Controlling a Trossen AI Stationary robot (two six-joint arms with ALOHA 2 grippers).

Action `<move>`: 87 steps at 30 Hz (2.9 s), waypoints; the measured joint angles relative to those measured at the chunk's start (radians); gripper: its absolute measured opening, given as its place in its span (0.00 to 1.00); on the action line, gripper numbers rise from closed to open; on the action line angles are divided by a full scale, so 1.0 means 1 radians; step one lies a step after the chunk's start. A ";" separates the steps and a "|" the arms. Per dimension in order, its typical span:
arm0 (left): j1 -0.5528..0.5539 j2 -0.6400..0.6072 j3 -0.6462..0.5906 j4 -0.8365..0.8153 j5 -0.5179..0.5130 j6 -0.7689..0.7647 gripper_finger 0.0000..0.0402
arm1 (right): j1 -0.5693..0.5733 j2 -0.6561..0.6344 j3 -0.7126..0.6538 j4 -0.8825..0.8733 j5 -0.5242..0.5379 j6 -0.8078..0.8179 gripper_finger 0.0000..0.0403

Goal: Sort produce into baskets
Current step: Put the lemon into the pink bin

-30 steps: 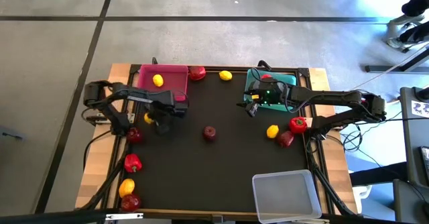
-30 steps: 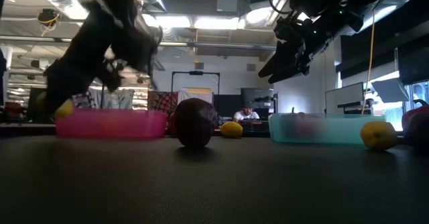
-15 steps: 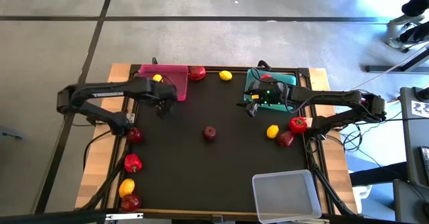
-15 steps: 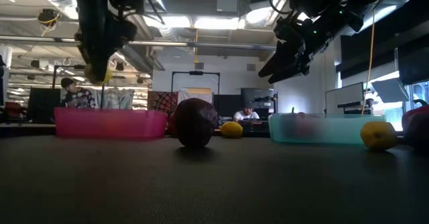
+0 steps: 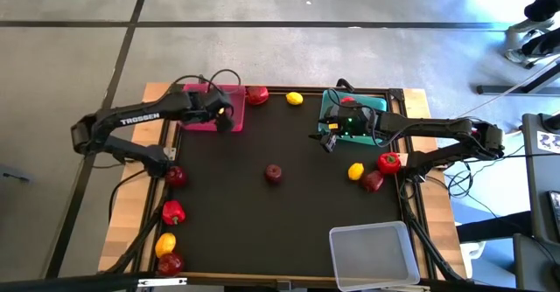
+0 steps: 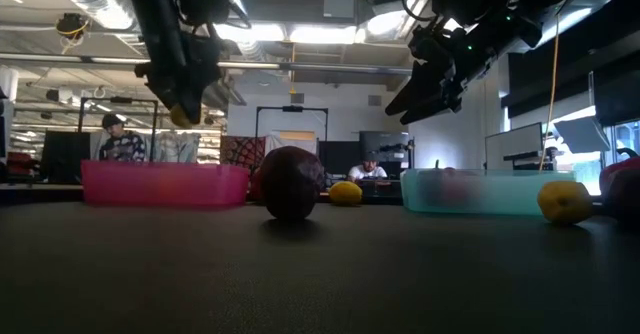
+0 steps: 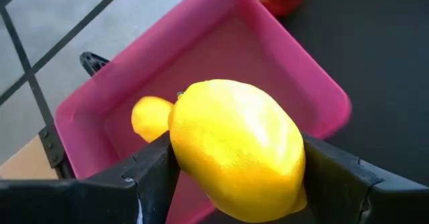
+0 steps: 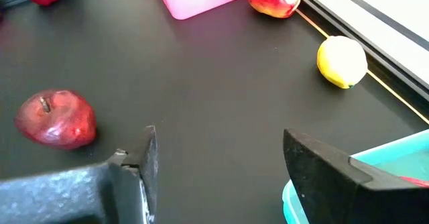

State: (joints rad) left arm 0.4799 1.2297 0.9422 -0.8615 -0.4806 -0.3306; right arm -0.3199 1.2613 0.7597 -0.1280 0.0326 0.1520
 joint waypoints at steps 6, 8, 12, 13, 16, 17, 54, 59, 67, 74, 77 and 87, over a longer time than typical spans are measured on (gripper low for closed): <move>0.089 0.001 -0.078 0.144 0.000 0.014 0.66 | 0.000 0.000 0.000 0.000 0.000 0.000 0.59; 0.113 0.003 -0.103 0.190 0.000 0.014 0.66 | 0.000 0.000 0.000 0.000 0.000 0.000 0.59; 0.149 0.004 -0.162 0.288 0.001 0.020 0.66 | 0.000 0.000 0.000 0.000 0.000 0.000 0.59; 0.157 0.004 -0.177 0.311 0.001 0.022 0.66 | 0.000 0.000 0.000 0.000 0.000 0.000 0.59; 0.175 0.004 -0.219 0.373 0.002 0.027 0.66 | 0.000 0.000 0.000 0.000 0.000 0.000 0.59; 0.181 0.004 -0.231 0.386 0.002 0.027 0.66 | 0.000 0.000 0.000 0.000 0.000 0.000 0.59; 0.236 0.004 -0.354 0.507 -0.022 0.026 0.67 | 0.000 0.000 0.000 -0.001 0.000 0.000 0.59; 0.236 0.004 -0.354 0.507 -0.022 0.068 0.67 | 0.000 0.000 0.000 -0.001 0.000 0.000 0.59; 0.236 0.004 -0.354 0.495 -0.036 0.046 0.67 | 0.000 0.000 0.000 -0.001 0.000 0.000 0.59; 0.236 0.004 -0.354 0.481 -0.050 0.015 0.67 | 0.000 0.000 0.000 -0.001 0.000 0.000 0.59; 0.240 0.004 -0.354 0.465 -0.068 0.014 0.70 | 0.000 0.000 0.000 -0.001 0.000 0.000 0.59; 0.258 0.002 -0.354 0.454 -0.040 0.006 0.98 | 0.000 0.000 0.000 0.000 0.000 0.000 0.59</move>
State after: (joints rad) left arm 0.7377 1.2315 0.5880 -0.4072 -0.5206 -0.3250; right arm -0.3200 1.2613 0.7597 -0.1284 0.0330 0.1519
